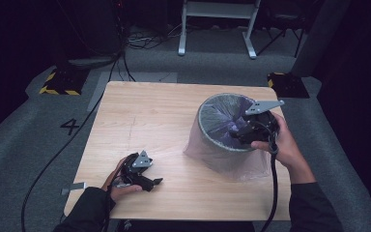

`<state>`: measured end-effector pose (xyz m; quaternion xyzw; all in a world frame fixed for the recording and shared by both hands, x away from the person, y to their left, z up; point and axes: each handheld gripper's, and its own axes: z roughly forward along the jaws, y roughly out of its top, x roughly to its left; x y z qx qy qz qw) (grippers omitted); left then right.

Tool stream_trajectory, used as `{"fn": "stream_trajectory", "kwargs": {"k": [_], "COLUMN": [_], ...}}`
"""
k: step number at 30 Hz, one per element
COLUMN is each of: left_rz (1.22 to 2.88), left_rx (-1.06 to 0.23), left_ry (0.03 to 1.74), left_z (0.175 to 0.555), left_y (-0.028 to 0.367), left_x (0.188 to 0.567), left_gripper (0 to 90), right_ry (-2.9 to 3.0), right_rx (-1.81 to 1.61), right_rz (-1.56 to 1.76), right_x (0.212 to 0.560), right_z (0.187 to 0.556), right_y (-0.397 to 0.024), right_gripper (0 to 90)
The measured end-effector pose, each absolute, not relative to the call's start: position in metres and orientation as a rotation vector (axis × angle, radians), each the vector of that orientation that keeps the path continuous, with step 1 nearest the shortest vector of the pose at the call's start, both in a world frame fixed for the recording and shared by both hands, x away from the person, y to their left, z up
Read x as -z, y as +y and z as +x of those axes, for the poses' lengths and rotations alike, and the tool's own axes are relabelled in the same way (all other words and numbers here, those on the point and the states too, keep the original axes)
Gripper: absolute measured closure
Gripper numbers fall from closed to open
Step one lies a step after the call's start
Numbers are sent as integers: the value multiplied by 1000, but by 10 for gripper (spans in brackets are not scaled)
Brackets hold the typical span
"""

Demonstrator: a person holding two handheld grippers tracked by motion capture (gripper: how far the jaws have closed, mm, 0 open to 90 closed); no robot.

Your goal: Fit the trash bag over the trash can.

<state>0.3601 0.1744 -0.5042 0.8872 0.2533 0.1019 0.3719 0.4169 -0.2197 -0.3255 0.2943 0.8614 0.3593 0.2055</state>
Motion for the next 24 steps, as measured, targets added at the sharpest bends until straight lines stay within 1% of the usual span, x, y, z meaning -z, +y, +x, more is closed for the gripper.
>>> {"fn": "stream_trajectory", "kwargs": {"k": [5,14,24], "left_rz": [2274,2274,2274], "left_rx": [-261,-262,-263], "left_ry": [649,650,649], "left_z": [360,360,360], "left_y": [174,174,174], "left_x": [504,504,504], "left_gripper": [145,145,145], "right_ry": [2269,2153,2096], "right_rx": [-1145,-1195,-1227], "right_rz": [770,691,704], "right_x": [316,313,311], "right_z": [402,373,344], "right_y": [-235,-254,-278], "right_gripper": [240,235,232]}}
